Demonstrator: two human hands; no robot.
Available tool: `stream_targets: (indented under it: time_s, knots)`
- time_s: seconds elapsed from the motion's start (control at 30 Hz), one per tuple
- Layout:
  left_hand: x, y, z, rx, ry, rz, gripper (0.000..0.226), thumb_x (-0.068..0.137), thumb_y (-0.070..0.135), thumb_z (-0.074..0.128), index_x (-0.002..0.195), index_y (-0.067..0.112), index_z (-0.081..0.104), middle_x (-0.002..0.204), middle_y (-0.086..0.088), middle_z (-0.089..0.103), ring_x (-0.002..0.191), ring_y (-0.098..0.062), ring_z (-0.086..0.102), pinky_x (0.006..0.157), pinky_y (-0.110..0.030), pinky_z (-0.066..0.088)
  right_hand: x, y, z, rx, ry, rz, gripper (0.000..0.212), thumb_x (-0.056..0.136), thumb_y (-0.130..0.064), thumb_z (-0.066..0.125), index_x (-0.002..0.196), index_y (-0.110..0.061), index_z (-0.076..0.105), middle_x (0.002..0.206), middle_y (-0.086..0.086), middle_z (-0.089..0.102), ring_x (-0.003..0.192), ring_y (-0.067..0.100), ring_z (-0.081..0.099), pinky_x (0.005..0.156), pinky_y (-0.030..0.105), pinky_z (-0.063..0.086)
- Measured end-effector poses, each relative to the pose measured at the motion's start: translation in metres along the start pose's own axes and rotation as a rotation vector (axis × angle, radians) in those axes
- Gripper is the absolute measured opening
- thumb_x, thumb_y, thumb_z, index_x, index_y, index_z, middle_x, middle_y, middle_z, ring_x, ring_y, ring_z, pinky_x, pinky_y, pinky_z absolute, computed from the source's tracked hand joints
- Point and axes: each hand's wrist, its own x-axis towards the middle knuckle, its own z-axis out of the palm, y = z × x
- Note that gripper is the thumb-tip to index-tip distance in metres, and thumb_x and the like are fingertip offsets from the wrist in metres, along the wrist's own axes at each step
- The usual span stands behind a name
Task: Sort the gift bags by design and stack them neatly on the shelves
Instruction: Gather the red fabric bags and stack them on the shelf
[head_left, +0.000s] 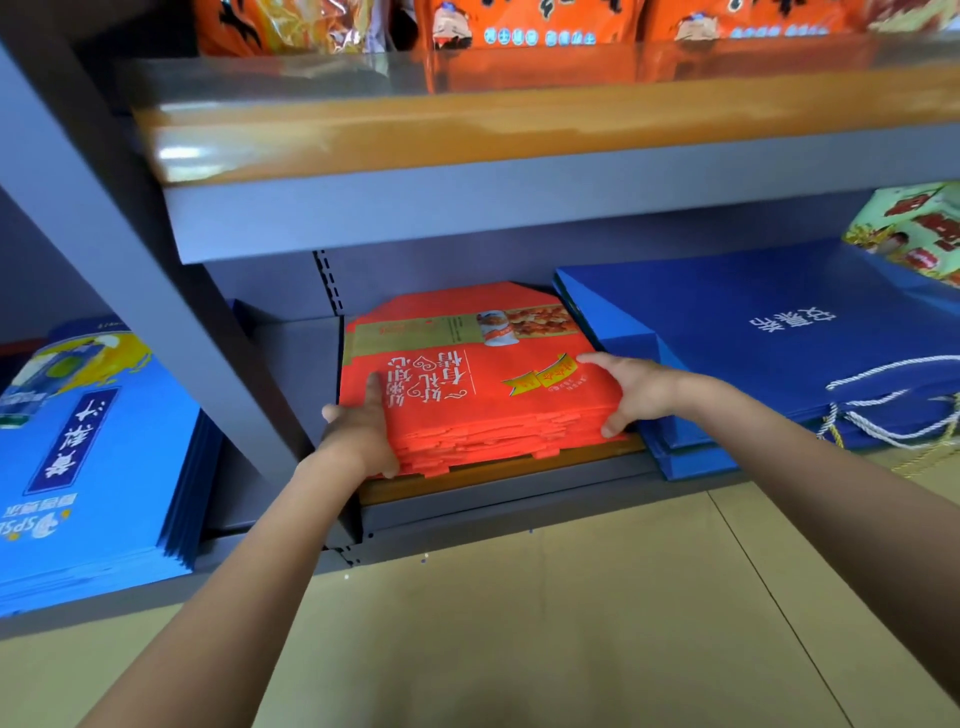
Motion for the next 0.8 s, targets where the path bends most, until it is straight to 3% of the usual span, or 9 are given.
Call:
stream_targets:
  time_s: [0.17, 0.27, 0.47, 0.63, 0.8]
  knots:
    - [0.005, 0.0, 0.001, -0.001, -0.072, -0.015, 0.116, 0.079, 0.016, 0.069, 0.144, 0.027, -0.026, 0.142, -0.023, 0.017, 0.099, -0.026, 0.055, 0.088, -0.03, 0.045, 0.002, 0.001, 0.008, -0.089, -0.008, 0.011, 0.111, 0.073, -0.028, 0.078, 0.148, -0.03, -0.003, 0.144, 0.007, 0.034, 0.128, 0.027, 0.037, 0.108, 0.038, 0.032]
    - [0.006, 0.0, 0.002, -0.044, -0.056, -0.009, 0.122, 0.075, 0.022, 0.076, 0.145, 0.027, -0.023, 0.14, -0.022, 0.021, 0.119, -0.031, 0.047, 0.098, -0.034, 0.041, 0.005, -0.004, 0.015, -0.178, -0.025, 0.04, 0.116, 0.072, -0.032, 0.078, 0.148, -0.029, -0.009, 0.143, 0.011, 0.033, 0.128, 0.029, 0.037, 0.109, 0.045, 0.029]
    - [0.007, -0.007, 0.007, -0.029, 0.003, 0.038, 0.128, 0.069, 0.029, 0.081, 0.147, 0.026, -0.02, 0.139, -0.021, 0.034, 0.117, -0.028, 0.049, 0.093, -0.032, 0.042, 0.001, 0.007, 0.018, -0.107, 0.103, -0.029, 0.114, 0.069, -0.024, 0.081, 0.149, -0.03, -0.001, 0.133, 0.011, 0.043, 0.122, 0.03, 0.042, 0.107, 0.044, 0.033]
    - [0.006, -0.004, 0.007, -0.023, 0.026, 0.039, 0.125, 0.071, 0.027, 0.08, 0.147, 0.026, -0.019, 0.141, -0.022, 0.029, 0.116, -0.029, 0.05, 0.093, -0.033, 0.043, -0.004, 0.017, 0.025, -0.08, 0.244, -0.119, 0.093, 0.08, -0.025, 0.072, 0.148, -0.033, 0.01, 0.126, 0.012, 0.046, 0.116, 0.03, 0.045, 0.101, 0.041, 0.039]
    - [-0.001, -0.001, 0.005, 0.012, 0.059, 0.036, 0.121, 0.072, 0.022, 0.08, 0.148, 0.027, -0.015, 0.136, -0.021, 0.028, 0.109, -0.031, 0.053, 0.091, -0.035, 0.046, -0.005, 0.018, 0.026, -0.094, 0.195, -0.135, 0.091, 0.08, -0.028, 0.072, 0.148, -0.032, 0.011, 0.128, 0.011, 0.049, 0.115, 0.029, 0.047, 0.098, 0.039, 0.043]
